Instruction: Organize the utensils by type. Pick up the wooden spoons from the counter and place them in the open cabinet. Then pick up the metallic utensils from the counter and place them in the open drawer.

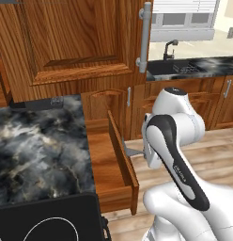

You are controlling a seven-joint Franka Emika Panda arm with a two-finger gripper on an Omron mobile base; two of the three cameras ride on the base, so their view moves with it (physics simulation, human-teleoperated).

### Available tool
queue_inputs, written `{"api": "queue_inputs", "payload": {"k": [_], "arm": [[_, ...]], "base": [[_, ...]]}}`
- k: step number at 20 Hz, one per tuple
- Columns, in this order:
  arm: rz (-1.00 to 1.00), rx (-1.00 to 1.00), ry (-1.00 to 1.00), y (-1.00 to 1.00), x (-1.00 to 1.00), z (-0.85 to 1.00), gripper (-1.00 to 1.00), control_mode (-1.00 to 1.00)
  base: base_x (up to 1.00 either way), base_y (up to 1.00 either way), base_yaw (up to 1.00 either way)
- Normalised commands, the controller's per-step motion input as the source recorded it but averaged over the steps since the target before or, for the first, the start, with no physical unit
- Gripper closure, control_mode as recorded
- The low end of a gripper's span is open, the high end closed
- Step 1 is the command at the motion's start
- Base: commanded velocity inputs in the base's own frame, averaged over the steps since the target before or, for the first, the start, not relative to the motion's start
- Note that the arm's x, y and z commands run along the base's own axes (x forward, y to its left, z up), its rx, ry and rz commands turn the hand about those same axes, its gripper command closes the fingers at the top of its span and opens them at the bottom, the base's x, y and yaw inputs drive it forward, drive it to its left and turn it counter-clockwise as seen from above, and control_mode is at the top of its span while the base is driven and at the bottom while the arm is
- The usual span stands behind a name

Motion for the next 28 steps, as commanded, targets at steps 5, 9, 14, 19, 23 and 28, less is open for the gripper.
{"api": "queue_inputs", "payload": {"k": [5,9,14,19,23,28], "arm": [[0.0,0.0,0.0,0.0,0.0,0.0,1.0,1.0],[0.0,0.0,0.0,0.0,0.0,0.0,1.0,1.0],[0.0,0.0,0.0,0.0,0.0,0.0,1.0,1.0],[0.0,0.0,0.0,0.0,0.0,0.0,1.0,1.0],[-0.04,0.0,0.0,-0.03,-0.35,-0.06,1.0,-1.0],[-0.15,0.02,0.02,-0.27,-0.37,-0.09,1.0,-1.0]], "base": [[0.0,0.01,0.0],[0.0,0.0,0.0],[0.0,0.0,0.0],[-0.04,0.0,0.0],[0.0,0.0,0.0],[0.0,0.0,0.0]]}}
